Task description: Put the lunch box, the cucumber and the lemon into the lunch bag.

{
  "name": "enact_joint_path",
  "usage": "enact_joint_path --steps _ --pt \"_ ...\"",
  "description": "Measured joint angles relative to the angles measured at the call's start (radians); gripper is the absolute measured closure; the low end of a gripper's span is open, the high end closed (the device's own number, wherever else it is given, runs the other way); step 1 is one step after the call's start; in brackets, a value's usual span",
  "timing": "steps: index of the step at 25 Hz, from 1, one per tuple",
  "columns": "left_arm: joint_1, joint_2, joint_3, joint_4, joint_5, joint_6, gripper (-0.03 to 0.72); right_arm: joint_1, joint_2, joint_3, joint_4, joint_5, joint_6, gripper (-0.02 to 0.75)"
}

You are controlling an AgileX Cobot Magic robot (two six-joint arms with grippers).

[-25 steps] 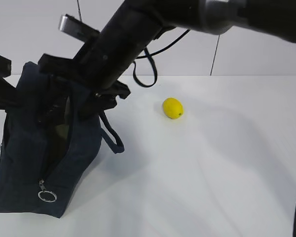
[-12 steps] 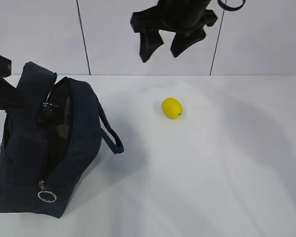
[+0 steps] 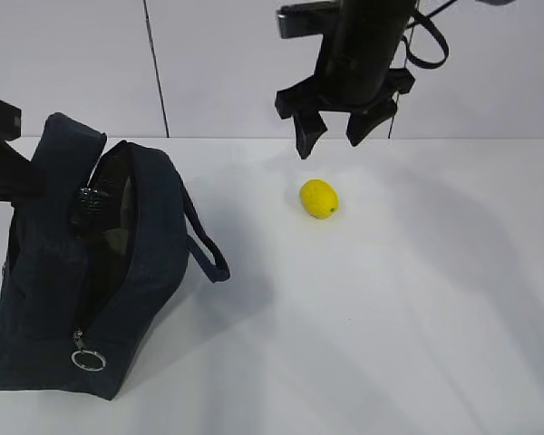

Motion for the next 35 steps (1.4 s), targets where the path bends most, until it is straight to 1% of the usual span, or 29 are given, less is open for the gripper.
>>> enact_joint_path --steps 4,6,10,13,17,22,27,35 --pt "0.0 0.0 0.0 -0.002 0.0 0.004 0.659 -0.057 0.039 0.0 0.083 0.0 -0.058 0.158" --pt "0.0 0.0 0.0 -0.002 0.002 0.004 0.659 -0.073 0.061 0.0 0.104 -0.002 -0.082 0.158" --pt "0.0 0.0 0.0 -0.002 0.002 0.004 0.659 -0.08 0.1 0.0 0.111 -0.006 -0.136 0.158" --pt "0.0 0.0 0.0 -0.002 0.002 0.004 0.659 -0.08 0.125 0.0 0.137 -0.039 -0.202 0.158" --pt "0.0 0.0 0.0 -0.002 0.004 0.006 0.659 -0.08 0.158 0.0 0.14 -0.102 -0.272 0.158" --pt "0.0 0.0 0.0 -0.003 0.004 0.007 0.659 -0.08 0.196 0.0 0.14 -0.168 -0.311 0.158" --pt "0.0 0.0 0.0 -0.003 0.004 0.007 0.659 -0.08 0.243 0.0 0.127 -0.224 -0.32 0.158" --pt "0.0 0.0 0.0 -0.003 0.004 0.008 0.659 -0.08 0.255 0.0 0.113 -0.315 -0.321 0.158"
